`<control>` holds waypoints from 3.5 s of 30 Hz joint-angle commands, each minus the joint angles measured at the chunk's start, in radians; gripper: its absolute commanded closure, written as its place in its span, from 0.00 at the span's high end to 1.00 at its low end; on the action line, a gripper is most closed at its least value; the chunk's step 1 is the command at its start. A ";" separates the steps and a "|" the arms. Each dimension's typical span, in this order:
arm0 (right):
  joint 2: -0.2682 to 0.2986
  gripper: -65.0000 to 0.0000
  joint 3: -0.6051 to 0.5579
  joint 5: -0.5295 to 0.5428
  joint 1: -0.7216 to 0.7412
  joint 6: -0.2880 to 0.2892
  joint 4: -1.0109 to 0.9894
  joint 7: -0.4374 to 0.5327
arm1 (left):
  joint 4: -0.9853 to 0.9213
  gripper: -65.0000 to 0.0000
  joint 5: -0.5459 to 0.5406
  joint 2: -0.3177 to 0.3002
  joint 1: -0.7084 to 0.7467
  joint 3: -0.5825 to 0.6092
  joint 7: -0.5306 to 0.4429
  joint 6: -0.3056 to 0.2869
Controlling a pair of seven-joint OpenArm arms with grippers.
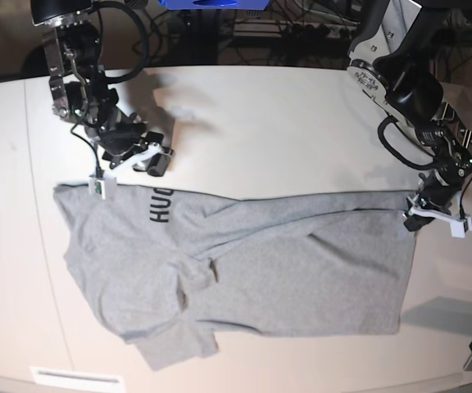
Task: Fold the T-shirt properly
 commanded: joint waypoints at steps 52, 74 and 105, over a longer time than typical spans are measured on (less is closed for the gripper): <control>0.029 0.31 -0.003 -0.010 -0.049 -0.011 0.010 -0.029 | -0.306 0.00 -0.022 -0.023 -0.175 0.229 -0.470 0.357; 0.029 0.31 -0.003 -0.010 -0.049 -0.011 0.012 -0.029 | -0.314 0.00 -0.014 -0.069 -0.157 0.158 -0.576 0.371; 0.029 0.31 -0.004 -0.010 -0.049 -0.011 0.010 -0.031 | -0.306 0.37 -0.014 -0.072 -0.157 0.163 -0.660 0.470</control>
